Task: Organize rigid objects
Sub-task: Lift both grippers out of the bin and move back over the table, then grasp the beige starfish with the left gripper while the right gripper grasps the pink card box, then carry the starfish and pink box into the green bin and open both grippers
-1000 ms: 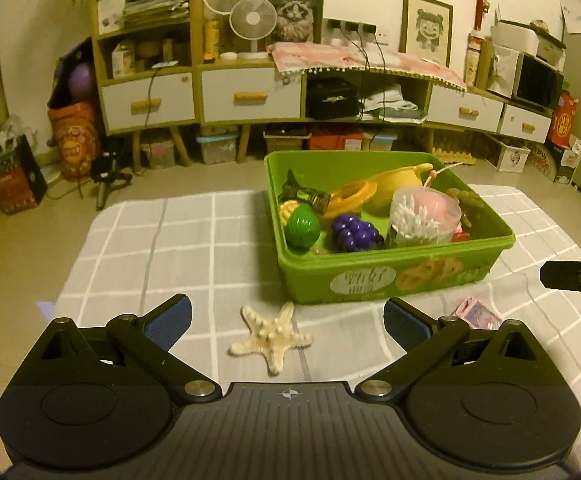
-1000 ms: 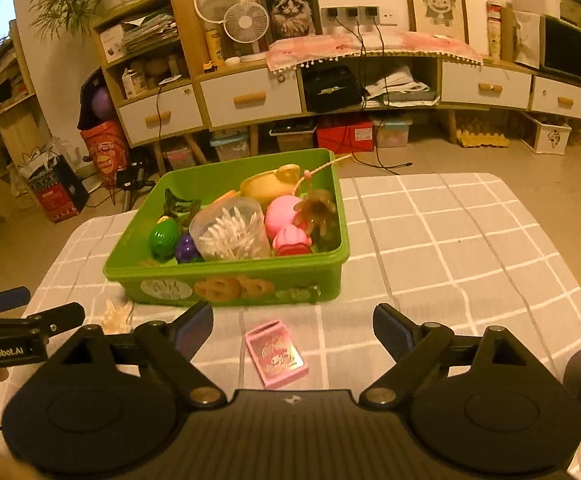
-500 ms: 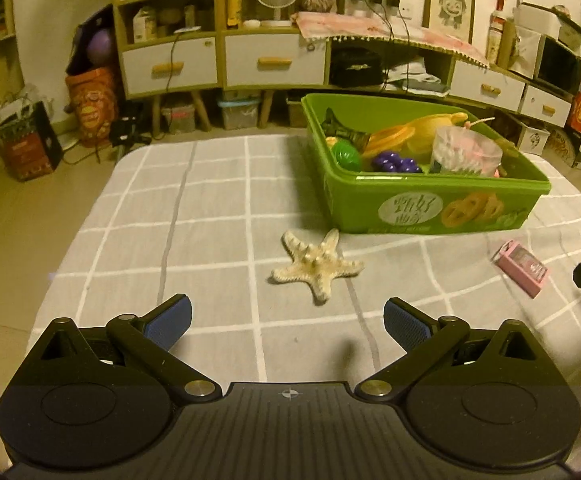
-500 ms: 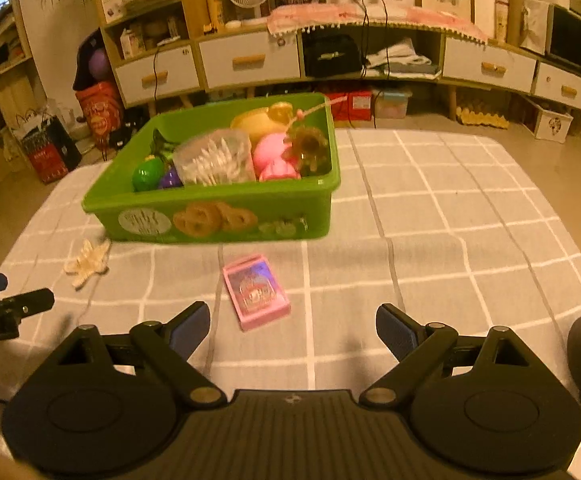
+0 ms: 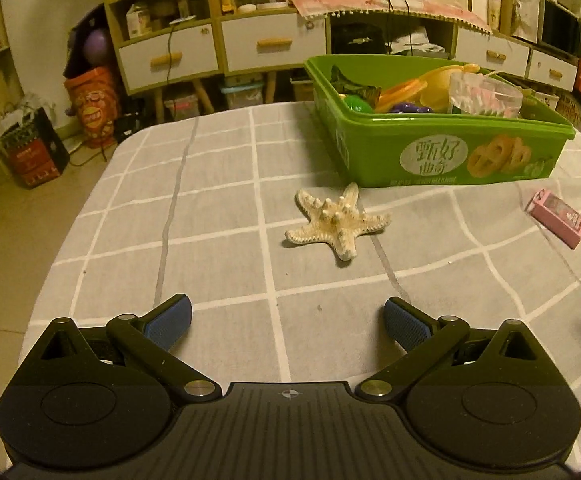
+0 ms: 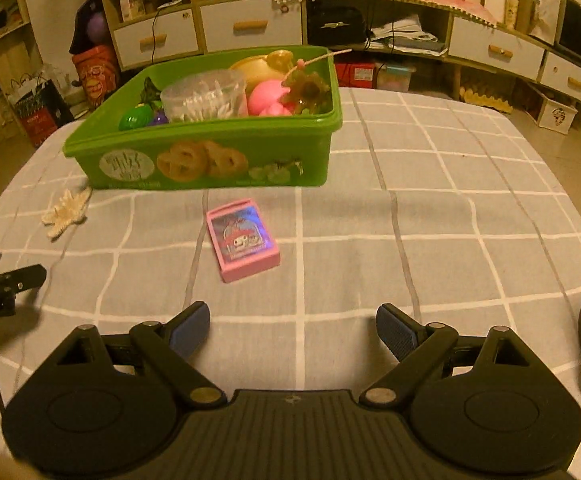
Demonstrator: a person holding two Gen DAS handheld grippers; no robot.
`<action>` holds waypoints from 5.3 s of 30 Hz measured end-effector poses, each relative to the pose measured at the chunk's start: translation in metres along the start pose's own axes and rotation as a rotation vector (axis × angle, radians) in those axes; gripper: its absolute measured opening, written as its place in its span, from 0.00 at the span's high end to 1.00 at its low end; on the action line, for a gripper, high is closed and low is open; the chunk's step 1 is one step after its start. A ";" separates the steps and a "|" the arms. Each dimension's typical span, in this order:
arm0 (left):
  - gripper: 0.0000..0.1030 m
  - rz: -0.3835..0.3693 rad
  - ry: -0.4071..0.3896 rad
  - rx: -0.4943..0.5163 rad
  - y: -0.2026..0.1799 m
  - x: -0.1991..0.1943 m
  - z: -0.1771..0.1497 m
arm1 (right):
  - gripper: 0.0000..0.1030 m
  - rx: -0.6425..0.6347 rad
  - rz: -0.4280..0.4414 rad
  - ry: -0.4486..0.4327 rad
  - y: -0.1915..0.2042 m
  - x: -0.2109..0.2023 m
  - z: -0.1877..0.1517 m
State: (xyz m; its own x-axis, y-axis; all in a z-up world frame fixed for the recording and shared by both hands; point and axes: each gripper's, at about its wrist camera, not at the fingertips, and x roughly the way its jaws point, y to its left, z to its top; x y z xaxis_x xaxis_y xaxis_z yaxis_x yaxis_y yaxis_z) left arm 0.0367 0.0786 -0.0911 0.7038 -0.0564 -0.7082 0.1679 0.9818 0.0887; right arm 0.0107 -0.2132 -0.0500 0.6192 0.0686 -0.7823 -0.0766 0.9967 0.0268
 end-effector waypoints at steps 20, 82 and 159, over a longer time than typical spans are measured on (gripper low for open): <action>0.02 -0.089 -0.033 -0.032 -0.004 0.019 0.012 | 0.20 -0.037 -0.013 -0.048 0.011 0.020 -0.003; 0.34 -0.128 -0.077 0.005 -0.014 0.033 0.031 | 0.87 -0.059 0.054 -0.112 0.023 0.033 0.028; 0.61 -0.226 -0.216 -0.023 -0.053 0.003 0.114 | 0.87 0.191 0.119 -0.199 -0.023 0.005 0.112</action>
State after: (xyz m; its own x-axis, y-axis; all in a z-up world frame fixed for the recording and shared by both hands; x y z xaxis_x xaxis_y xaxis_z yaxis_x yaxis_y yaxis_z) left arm 0.1084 0.0061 -0.0181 0.7813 -0.3086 -0.5425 0.3232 0.9436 -0.0714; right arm 0.1028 -0.2314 0.0149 0.7572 0.1734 -0.6297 -0.0209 0.9701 0.2420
